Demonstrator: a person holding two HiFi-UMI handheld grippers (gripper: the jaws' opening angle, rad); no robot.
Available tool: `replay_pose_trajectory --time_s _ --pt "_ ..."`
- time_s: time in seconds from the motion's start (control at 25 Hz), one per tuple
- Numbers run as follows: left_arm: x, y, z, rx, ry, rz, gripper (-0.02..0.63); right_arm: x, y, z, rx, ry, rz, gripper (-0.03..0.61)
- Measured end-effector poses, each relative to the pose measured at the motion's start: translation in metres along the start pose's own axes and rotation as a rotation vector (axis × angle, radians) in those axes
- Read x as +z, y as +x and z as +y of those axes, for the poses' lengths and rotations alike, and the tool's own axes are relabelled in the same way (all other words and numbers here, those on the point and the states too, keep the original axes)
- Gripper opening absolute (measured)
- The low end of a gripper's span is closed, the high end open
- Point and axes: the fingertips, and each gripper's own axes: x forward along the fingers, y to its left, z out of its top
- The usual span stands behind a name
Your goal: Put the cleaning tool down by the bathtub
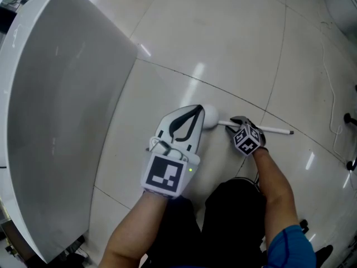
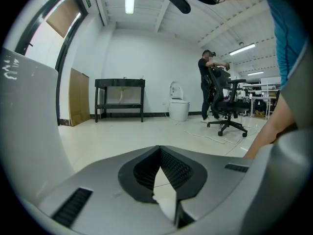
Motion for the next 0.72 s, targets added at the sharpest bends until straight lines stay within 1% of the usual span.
replay_pose_trajectory --time_s 0.08,0.28,0.36,0.52,0.72 --pt "0.001 0.000 -0.003 -0.016 -0.009 -0.006 0.000 -0.006 0.005 0.000 -0.009 -0.016 0.022 0.163" --pt "0.005 -0.004 -0.003 -0.020 -0.042 -0.019 0.000 -0.010 0.009 0.001 -0.021 -0.065 0.035 0.163" --pt "0.007 -0.006 -0.005 -0.030 -0.051 -0.023 0.000 -0.011 0.008 0.007 -0.013 -0.082 0.049 0.137" --pt "0.009 -0.007 -0.006 -0.054 -0.072 -0.036 0.000 -0.011 0.010 0.018 0.021 -0.108 0.079 0.116" --pt "0.013 -0.010 -0.008 -0.079 -0.080 -0.058 0.000 -0.011 0.011 0.018 0.032 -0.091 0.064 0.117"
